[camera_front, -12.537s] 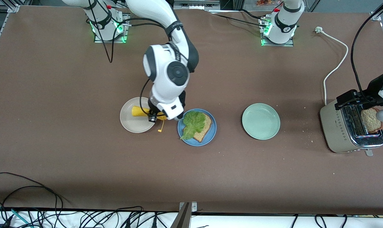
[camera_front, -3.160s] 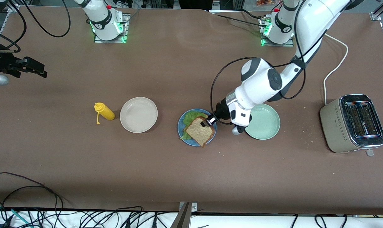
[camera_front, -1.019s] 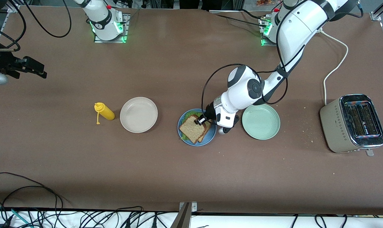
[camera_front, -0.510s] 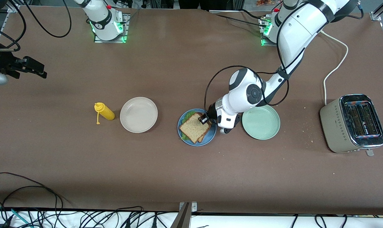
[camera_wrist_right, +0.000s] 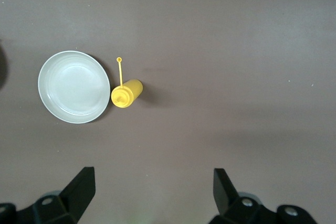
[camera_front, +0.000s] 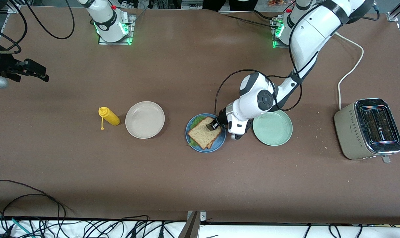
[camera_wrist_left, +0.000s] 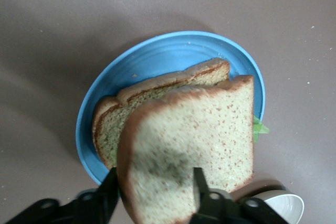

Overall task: Make sandwich in blue plate with both arms
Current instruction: 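Open the left gripper to release the top bread slice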

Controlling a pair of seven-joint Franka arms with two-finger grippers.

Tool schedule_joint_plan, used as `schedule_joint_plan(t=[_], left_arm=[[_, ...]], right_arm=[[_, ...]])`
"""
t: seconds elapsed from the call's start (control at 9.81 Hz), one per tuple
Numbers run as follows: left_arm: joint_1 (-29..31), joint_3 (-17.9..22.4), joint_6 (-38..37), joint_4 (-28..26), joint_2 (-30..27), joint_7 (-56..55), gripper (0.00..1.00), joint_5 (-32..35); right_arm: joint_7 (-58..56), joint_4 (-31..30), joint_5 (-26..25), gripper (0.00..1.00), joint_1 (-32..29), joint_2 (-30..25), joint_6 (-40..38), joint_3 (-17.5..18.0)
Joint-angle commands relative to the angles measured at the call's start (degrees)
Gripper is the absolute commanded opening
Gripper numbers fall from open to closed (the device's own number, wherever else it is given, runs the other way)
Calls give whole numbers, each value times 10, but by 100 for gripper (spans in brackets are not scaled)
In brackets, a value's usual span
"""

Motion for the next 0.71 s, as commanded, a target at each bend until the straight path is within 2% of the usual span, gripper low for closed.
schedule_joint_plan(t=[0.0,0.41,0.61], left_arm=[[-7,7,-12,5,0,-5,100,-6],[5,19,-133,10,-14,-4,100,-5],[21,32,-214,15,-54,-1,100,43]], right_arm=[[5,13,6,100,0,5,-6,-1],[5,13,6,100,0,5,-6,-1],[4,13,6,100,0,5,-6,-1]])
